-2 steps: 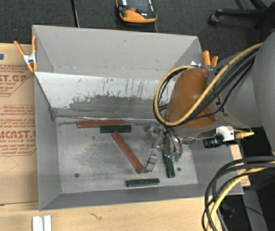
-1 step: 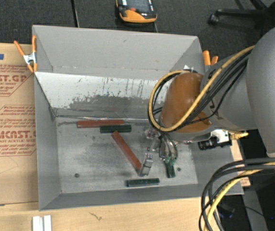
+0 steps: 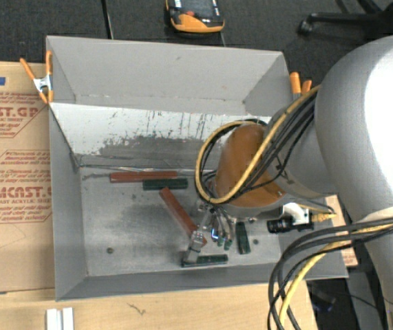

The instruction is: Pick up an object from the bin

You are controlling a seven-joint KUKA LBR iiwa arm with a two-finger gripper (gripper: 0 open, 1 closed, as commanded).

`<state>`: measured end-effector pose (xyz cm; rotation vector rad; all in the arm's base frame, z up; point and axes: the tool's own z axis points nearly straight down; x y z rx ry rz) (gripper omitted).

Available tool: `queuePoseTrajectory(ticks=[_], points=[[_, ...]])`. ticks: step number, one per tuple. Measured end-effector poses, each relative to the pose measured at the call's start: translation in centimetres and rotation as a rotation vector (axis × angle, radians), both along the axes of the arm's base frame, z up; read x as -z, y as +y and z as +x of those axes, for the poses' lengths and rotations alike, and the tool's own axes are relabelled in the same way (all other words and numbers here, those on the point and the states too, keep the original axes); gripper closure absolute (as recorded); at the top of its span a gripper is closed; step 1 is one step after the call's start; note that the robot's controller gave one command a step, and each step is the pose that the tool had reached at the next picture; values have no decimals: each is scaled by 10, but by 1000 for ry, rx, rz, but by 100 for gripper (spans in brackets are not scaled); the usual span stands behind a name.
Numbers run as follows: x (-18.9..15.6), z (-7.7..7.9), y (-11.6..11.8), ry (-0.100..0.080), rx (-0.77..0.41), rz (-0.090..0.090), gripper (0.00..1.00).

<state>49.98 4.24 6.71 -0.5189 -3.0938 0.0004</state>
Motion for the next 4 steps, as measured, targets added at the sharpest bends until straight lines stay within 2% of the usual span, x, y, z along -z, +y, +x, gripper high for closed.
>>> queuePoseTrajectory(ticks=[1, 3, 4], points=[[-3, -16, 1, -4, -135, 1, 100], [-9, -18, 1, 2, -135, 1, 100], [-31, -20, 1, 8, -135, 0, 100]])
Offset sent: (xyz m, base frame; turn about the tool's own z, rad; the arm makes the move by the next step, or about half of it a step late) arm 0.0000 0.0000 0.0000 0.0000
